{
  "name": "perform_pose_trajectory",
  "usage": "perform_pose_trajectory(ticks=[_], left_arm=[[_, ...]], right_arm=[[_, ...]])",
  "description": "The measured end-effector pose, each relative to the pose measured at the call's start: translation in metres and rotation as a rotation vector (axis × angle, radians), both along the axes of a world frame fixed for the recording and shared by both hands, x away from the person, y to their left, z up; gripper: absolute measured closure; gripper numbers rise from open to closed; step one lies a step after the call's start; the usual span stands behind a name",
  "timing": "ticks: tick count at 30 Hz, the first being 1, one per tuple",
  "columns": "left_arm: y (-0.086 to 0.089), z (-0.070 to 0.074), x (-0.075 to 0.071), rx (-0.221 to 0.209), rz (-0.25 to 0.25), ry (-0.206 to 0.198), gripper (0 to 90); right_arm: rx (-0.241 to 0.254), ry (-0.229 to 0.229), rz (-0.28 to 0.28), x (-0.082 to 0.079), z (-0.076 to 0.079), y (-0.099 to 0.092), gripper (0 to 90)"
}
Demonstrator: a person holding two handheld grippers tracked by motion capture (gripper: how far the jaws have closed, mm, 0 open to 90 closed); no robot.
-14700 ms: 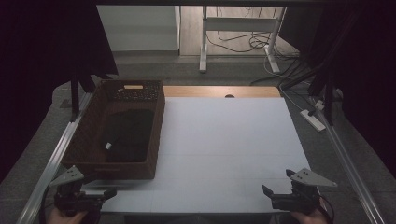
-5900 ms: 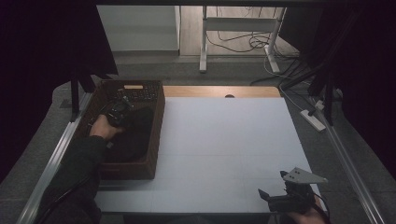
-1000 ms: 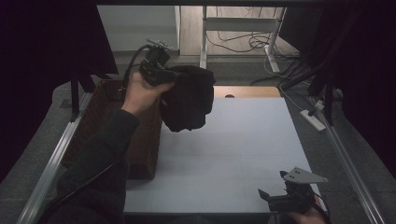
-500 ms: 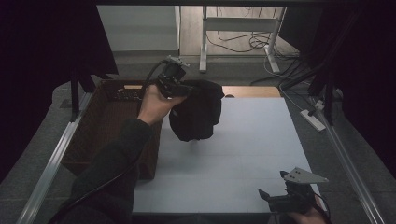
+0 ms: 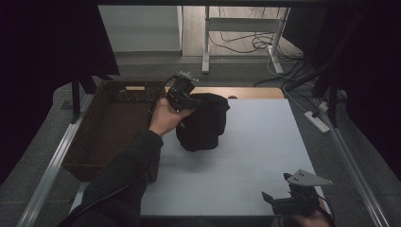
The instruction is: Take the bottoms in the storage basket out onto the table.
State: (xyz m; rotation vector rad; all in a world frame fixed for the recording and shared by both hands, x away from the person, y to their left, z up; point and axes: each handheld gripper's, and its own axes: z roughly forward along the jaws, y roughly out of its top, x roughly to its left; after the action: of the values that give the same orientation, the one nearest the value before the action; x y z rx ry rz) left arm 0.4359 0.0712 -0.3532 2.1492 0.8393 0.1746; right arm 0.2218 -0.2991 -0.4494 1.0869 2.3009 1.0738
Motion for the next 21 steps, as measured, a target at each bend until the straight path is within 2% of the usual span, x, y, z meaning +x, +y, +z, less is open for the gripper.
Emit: perform_pose_trajectory(ticks=[7,14,21], left_arm=[[-0.010,-0.022,0.004,0.026,0.011,0.029,77.8],[-0.018,-0.042,0.006,0.027,0.017,0.065,77.3],[-0.023,-0.061,0.008,0.033,0.020,0.082,76.9]], right_arm=[[0.002,0.000,0.001,0.000,0.000,0.000,1.3],[0.000,-0.002,0.004,0.000,0.000,0.000,1.3],[-0.001,-0.002,0.006,0.000,0.000,0.000,1.3]])
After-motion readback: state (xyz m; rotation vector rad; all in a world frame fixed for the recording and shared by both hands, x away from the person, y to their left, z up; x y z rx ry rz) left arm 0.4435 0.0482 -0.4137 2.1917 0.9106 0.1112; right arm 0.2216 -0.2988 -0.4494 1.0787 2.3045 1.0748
